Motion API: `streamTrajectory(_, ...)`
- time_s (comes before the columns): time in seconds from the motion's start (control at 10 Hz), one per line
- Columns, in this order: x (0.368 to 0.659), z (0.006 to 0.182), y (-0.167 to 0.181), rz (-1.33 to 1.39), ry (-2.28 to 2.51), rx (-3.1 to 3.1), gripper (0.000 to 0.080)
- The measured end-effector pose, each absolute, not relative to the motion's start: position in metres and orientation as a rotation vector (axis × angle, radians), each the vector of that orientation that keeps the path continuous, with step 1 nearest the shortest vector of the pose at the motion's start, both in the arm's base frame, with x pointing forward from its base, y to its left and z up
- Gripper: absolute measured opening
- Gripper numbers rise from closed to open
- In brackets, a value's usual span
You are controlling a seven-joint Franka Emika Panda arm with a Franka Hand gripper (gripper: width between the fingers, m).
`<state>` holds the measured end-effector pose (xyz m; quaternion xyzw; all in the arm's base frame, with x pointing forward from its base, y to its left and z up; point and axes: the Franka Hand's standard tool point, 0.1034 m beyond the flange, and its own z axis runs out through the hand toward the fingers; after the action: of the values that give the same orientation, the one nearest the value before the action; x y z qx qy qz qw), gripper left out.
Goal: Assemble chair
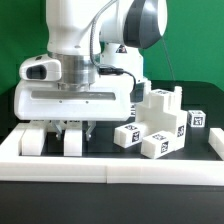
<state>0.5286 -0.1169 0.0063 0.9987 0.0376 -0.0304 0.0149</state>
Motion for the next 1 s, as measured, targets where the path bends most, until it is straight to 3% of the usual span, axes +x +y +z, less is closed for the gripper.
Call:
streamTrajectory(0.4,0.533,0.015,-0.11,-0.073,0.071,3.112,0.0287)
streamTrajectory(0.9,0.543,0.079,-0.1,-0.056,0.081,3.166,0.0287)
streamTrajectory(1.0,0.547,0.085,-0.101,-0.029,0.111,3.164,0.0287)
